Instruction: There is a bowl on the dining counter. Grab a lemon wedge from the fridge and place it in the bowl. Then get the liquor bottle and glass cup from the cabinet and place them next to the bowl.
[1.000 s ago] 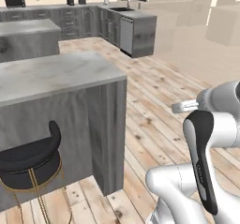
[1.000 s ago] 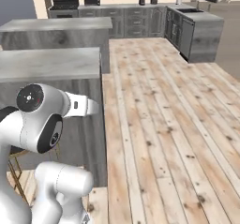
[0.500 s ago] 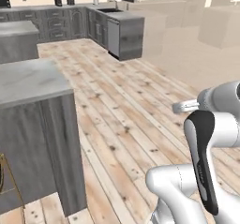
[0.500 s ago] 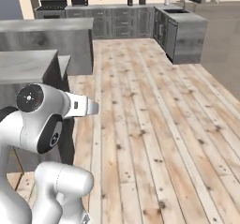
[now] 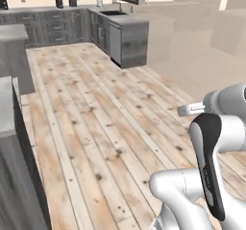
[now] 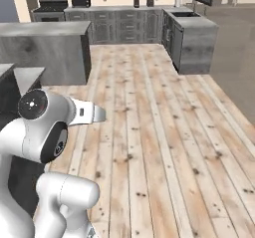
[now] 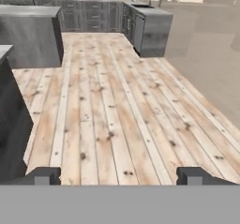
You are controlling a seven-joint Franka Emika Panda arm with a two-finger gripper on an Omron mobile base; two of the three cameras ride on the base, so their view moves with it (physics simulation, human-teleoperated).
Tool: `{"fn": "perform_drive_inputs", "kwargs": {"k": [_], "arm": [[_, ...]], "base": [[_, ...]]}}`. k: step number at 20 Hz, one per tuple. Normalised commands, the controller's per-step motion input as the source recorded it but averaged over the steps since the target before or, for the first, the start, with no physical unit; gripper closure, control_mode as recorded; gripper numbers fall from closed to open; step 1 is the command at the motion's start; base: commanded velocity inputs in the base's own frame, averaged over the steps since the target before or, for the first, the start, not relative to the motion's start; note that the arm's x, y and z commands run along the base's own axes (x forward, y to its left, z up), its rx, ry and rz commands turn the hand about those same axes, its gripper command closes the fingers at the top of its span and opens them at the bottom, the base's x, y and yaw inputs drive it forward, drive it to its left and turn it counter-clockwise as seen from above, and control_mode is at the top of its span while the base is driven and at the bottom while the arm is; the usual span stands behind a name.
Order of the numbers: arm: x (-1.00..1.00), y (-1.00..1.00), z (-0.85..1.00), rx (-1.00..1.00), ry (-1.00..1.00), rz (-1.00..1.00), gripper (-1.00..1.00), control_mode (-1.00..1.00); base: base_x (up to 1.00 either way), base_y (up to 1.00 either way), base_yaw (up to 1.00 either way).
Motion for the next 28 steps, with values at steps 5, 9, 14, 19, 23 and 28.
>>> {"fn": "perform_drive_inputs", "kwargs": {"k": [5, 9, 14, 19, 23, 28], "arm": [[0.0, 0.0, 0.0, 0.0, 0.0, 0.0, -1.0, 1.0], [0.0, 0.0, 0.0, 0.0, 0.0, 0.0, -1.0, 1.0], [0.0, 0.0, 0.0, 0.0, 0.0, 0.0, -1.0, 1.0], [0.0, 0.0, 0.0, 0.0, 0.0, 0.0, -1.0, 1.0], [0.0, 0.0, 0.0, 0.0, 0.0, 0.0, -1.0, 1.0], [0.0, 0.0, 0.0, 0.0, 0.0, 0.0, -1.0, 1.0]], "base": [[1.0, -0.46, 0.17], [1.0, -0.26, 0.13], [1.0, -0.17, 0.1], [1.0, -0.03, 0.04], [1.0, 0.0, 0.01], [1.0, 0.0, 0.03]]}}
